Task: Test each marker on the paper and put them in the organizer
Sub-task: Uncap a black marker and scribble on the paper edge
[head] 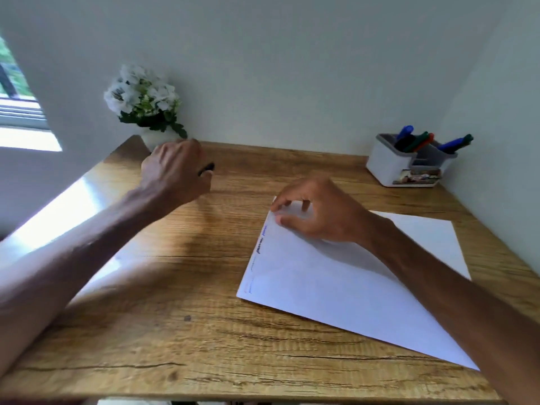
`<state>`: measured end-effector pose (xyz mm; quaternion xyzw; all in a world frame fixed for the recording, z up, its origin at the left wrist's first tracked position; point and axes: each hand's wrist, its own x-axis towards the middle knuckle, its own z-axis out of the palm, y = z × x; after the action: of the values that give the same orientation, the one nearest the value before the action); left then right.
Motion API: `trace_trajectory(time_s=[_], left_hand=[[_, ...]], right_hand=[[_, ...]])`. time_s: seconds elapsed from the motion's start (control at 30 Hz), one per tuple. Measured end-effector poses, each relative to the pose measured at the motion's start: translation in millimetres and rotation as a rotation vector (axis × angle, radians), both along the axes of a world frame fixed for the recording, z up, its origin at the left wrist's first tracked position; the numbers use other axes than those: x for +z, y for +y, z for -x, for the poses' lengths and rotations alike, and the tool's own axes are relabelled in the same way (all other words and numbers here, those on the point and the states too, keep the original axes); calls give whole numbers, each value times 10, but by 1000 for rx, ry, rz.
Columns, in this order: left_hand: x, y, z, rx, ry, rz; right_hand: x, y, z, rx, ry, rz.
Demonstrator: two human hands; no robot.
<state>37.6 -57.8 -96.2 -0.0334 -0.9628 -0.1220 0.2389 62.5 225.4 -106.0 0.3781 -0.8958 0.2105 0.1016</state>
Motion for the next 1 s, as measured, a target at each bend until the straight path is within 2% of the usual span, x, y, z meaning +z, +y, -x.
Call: trace_trajectory(time_s=[0.1, 0.17, 0.6, 0.77, 0.87, 1.0], left_hand=[[41, -115, 29, 112, -194, 43], [44, -134, 47, 132, -239, 18], [16, -91, 70, 34, -188, -59], [61, 127, -30, -126, -192, -245], [103, 302, -167, -268, -148, -445], [92, 503, -356, -449, -72, -568]], right_hand=[[-34, -62, -9, 7, 0, -17], [-59, -86, -3, -16, 0, -18], [-175, -181, -70, -86, 13, 38], [-149, -219, -95, -74, -2, 38], [-52, -273, -90, -193, -101, 256], [148, -361, -18, -169, -504, 740]])
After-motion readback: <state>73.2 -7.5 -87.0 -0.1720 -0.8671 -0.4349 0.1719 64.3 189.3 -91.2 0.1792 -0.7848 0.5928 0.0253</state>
